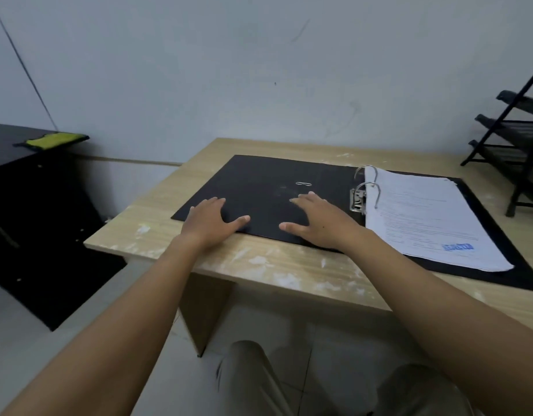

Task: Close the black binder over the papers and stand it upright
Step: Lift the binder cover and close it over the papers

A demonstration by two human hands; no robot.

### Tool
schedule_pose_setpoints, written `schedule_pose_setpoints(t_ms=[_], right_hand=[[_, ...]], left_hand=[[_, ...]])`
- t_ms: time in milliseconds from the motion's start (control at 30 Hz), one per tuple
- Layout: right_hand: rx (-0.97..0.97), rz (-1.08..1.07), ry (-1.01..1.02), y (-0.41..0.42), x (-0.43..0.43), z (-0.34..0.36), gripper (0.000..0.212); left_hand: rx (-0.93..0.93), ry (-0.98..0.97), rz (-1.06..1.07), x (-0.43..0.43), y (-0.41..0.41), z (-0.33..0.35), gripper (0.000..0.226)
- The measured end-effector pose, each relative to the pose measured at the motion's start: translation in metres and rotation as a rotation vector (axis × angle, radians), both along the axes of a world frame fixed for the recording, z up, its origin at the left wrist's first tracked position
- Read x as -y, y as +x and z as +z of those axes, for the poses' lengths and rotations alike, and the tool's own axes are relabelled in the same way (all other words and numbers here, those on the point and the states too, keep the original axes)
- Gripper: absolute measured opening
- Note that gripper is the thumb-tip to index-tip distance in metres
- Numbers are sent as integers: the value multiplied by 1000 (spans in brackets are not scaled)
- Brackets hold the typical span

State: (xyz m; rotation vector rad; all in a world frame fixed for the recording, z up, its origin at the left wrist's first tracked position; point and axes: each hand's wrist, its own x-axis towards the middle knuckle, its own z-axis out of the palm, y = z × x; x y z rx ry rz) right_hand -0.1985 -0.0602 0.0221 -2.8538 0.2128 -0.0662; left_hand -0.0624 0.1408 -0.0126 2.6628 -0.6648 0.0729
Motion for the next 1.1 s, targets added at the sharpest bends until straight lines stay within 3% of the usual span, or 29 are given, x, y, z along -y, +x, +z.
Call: schedule_pose_setpoints(t_ms=[333, 533, 733, 1100], right_hand=[[-177, 6, 1, 18, -8, -16, 91], [-180, -8, -11, 20, -6, -18, 94], [-180, -20, -24, 19, -10, -20, 91], [-184, -44, -33, 18, -18, -17, 89]], left_hand=[[-24, 68, 104, -30, 23, -10, 104], [-124, -17, 194, -31, 32, -6, 119], [-137, -153, 279, -31, 39, 6, 98], [-288, -398, 329, -40, 67, 12, 86]])
